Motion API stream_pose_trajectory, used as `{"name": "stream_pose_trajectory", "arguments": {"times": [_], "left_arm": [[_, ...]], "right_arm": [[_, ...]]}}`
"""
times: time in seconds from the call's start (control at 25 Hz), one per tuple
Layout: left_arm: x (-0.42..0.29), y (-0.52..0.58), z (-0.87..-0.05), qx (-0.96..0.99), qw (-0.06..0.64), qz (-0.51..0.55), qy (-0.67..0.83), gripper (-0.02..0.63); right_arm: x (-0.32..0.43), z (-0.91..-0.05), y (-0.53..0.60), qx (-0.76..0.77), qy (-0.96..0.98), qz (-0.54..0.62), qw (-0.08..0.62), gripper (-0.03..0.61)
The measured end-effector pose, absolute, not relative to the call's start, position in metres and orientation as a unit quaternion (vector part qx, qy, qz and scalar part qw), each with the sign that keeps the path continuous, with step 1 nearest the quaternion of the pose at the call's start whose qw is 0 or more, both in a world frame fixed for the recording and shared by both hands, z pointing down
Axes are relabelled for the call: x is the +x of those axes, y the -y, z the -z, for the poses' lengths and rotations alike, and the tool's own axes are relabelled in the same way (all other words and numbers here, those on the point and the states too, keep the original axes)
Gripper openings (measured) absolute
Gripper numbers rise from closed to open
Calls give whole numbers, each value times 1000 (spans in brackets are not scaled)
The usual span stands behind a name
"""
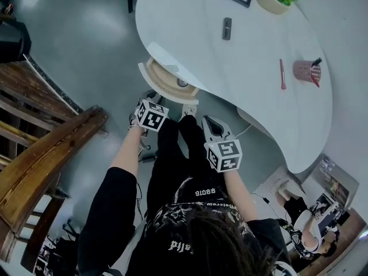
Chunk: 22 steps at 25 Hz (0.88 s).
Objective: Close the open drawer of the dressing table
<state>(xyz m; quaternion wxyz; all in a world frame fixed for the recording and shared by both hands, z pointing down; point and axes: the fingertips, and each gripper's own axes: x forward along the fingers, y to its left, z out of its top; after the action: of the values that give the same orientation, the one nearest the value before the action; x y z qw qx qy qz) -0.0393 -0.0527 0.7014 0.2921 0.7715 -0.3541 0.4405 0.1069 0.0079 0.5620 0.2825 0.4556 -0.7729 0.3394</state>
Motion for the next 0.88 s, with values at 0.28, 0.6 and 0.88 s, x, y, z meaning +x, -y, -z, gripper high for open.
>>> {"name": "stream_pose_trajectory", "arguments": {"times": [0.28,0.6,0.88], "left_arm": [[-31,65,-702,779,284,-434,354,121],[-25,74,-701,784,281,-426,353,121],[-21,79,-700,787,279,-420,356,121]], "right_arm": [[115,-568,-7,464,766,-347,279,26],[118,-569,-7,470,762,-351,276,26],[118,-572,-12,475,759,-353,272,26]]}}
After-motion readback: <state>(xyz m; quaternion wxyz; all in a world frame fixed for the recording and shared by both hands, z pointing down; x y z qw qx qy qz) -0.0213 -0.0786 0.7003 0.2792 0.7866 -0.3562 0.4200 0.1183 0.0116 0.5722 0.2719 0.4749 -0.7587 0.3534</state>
